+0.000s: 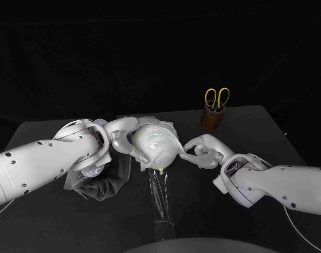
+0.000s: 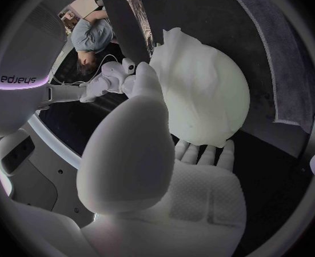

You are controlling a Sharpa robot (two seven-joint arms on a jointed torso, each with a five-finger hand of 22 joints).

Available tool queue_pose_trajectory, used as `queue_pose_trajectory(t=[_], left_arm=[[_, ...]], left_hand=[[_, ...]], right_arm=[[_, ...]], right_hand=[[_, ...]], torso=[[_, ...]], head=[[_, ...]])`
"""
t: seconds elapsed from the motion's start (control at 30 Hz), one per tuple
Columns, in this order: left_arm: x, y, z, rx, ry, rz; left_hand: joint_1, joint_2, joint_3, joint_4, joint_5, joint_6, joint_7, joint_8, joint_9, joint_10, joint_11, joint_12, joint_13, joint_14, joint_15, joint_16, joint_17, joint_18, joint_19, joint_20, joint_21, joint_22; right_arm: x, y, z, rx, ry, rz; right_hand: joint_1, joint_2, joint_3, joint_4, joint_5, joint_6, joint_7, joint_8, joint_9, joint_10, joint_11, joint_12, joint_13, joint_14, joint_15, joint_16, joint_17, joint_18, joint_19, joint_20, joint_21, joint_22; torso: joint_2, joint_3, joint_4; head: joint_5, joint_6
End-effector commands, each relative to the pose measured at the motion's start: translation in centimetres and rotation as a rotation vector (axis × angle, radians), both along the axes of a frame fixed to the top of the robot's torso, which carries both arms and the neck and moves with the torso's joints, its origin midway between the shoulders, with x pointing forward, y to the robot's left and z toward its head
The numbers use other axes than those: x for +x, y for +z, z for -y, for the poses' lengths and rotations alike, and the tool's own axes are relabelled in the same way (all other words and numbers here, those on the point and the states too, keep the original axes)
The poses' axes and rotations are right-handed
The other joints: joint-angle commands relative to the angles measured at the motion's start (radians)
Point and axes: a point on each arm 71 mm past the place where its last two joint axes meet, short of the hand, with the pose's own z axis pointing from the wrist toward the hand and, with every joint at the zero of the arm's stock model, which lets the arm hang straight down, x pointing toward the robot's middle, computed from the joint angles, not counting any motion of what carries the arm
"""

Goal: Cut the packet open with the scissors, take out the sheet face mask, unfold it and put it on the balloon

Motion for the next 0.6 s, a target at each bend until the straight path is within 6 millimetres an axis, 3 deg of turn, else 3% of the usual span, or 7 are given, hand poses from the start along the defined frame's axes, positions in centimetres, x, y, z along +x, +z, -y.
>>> queue_pose_trajectory(t=[0.03,0.6], left_arm=[[-0.15,-0.2,0.12,0.016,-0.012,-0.016],[-0.11,-0.23,0.04,0.02,-0.01,-0.018]], left_hand=[[0.012,0.001,-0.004,0.001,-0.002,0.001,0.008,0.002,0.002,0.003,0.004,0.0,0.0,0.002,0.0,0.003,0.001,0.018,0.007,-0.001,0.002,0.0],[0.014,0.001,-0.001,0.001,-0.002,0.0,0.008,0.002,0.002,0.003,0.005,-0.001,0.0,0.002,0.001,0.003,0.001,0.018,0.007,-0.001,0.001,0.0]], right_arm=[[-0.11,0.38,-0.04,0.018,0.006,0.043],[-0.7,0.51,0.09,0.024,0.031,0.016]], right_hand=[[0.039,0.037,0.021,-0.007,-0.001,0.009,-0.001,0.007,0.004,0.057,-0.024,0.025,0.098,0.058,-0.014,0.01,0.155,-0.011,0.016,-0.004,0.021,0.021],[0.025,0.033,0.038,-0.011,-0.002,0.015,-0.003,0.01,0.007,0.065,-0.025,0.038,0.107,0.067,-0.015,0.016,0.171,-0.016,0.028,-0.008,0.042,0.043]], torso=[[0.0,0.0009,-0.0004],[0.0,0.0004,0.0002]], head=[[0.001,0.001],[-0.005,0.001]])
